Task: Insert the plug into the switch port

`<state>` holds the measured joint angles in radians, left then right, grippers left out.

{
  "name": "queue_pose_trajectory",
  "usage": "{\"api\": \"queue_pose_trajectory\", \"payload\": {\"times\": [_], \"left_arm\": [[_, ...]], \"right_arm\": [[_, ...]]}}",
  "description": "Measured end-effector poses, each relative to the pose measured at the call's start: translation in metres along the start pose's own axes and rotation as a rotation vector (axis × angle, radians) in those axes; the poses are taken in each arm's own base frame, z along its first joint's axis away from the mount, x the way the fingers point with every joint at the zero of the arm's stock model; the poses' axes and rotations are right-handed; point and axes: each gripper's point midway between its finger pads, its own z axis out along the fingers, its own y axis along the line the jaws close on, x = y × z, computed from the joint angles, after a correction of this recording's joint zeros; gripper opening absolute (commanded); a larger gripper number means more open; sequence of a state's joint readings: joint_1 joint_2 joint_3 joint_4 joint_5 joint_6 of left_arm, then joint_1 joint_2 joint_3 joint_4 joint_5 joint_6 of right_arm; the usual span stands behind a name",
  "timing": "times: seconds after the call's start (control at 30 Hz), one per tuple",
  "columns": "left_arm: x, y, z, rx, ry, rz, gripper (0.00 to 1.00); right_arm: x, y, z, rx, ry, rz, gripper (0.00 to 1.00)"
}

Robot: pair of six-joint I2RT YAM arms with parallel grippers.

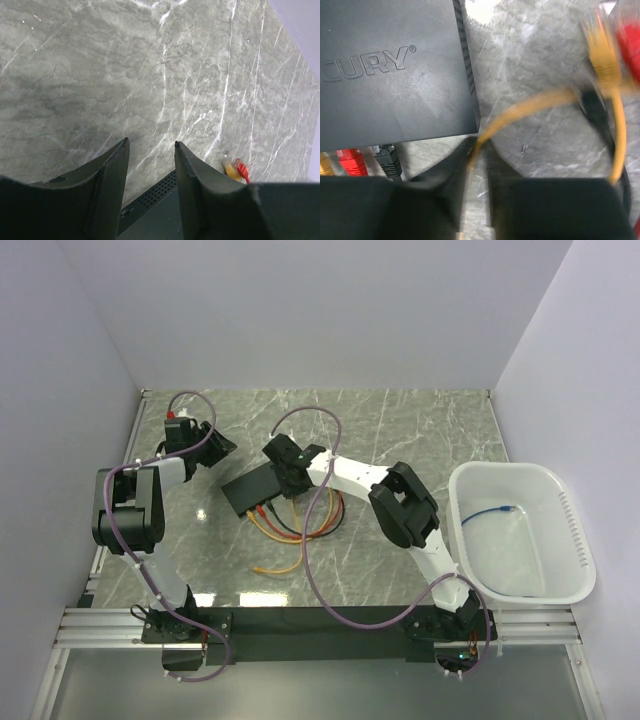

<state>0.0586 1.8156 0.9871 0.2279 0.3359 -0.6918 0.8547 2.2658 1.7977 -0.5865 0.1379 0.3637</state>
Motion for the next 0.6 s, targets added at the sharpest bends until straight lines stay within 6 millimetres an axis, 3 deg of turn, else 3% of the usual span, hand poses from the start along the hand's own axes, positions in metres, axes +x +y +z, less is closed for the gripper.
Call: {"api": "queue_pose_trajectory", "payload": {"times": [0.13, 0.4, 0.5, 0.6], "left_arm": [[0.000, 0.000, 0.000, 0.000, 0.000, 0.000, 0.47], [0.000, 0.000, 0.000, 0.000, 0.000, 0.000, 0.47], [0.000, 0.000, 0.000, 0.000, 0.000, 0.000, 0.47], [0.000, 0.000, 0.000, 0.000, 0.000, 0.000, 0.47]], "right_arm": [[0.000, -0.001, 0.000, 0.008, 0.000, 0.009, 0.00], [0.001, -0.011, -0.010, 0.034, -0.037, 0.017, 0.00], [-0.008, -0.014, -0.033, 0.023, -0.095, 0.031, 0.00], [-0.036, -0.011, -0.075, -0.032, -0.223, 0.060, 0.00]]}}
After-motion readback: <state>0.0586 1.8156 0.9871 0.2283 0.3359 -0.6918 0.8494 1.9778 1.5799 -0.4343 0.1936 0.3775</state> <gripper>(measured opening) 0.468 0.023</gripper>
